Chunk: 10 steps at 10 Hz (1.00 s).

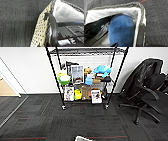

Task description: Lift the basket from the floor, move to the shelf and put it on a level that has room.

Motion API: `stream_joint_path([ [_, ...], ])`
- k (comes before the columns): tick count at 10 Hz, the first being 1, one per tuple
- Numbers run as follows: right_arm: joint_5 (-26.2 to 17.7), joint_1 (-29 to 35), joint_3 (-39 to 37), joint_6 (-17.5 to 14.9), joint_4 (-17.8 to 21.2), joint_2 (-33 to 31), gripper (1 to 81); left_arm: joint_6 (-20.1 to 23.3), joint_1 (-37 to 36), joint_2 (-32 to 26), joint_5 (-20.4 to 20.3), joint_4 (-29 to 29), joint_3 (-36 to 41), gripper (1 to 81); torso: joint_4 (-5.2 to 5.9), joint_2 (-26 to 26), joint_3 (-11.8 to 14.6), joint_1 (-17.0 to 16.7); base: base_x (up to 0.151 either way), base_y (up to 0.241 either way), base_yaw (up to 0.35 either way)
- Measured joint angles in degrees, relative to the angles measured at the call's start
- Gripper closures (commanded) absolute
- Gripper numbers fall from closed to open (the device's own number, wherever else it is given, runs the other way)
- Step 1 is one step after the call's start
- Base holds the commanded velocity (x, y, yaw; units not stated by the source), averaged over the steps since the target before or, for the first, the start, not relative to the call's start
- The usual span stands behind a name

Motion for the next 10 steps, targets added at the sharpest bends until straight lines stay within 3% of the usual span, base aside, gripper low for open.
stream_joint_path([
  [7, -0.1, -0.1, 0.1, 0.8, 0.3, -0.1, 81.1, -0.1, 1.3, -0.3, -2.3, 0.7, 0.1, 81.1, 0.00, 0.0, 0.0, 0.0, 0.000, 0.000, 0.000],
  [10, -0.3, 0.1, 2.5, 6.3, 0.2, -1.6, 81.1, -0.2, 2.3, -2.4, -2.9, -0.2, 3.8, 81.1, 0.00, 0.0, 0.0, 0.0, 0.000, 0.000, 0.000],
])
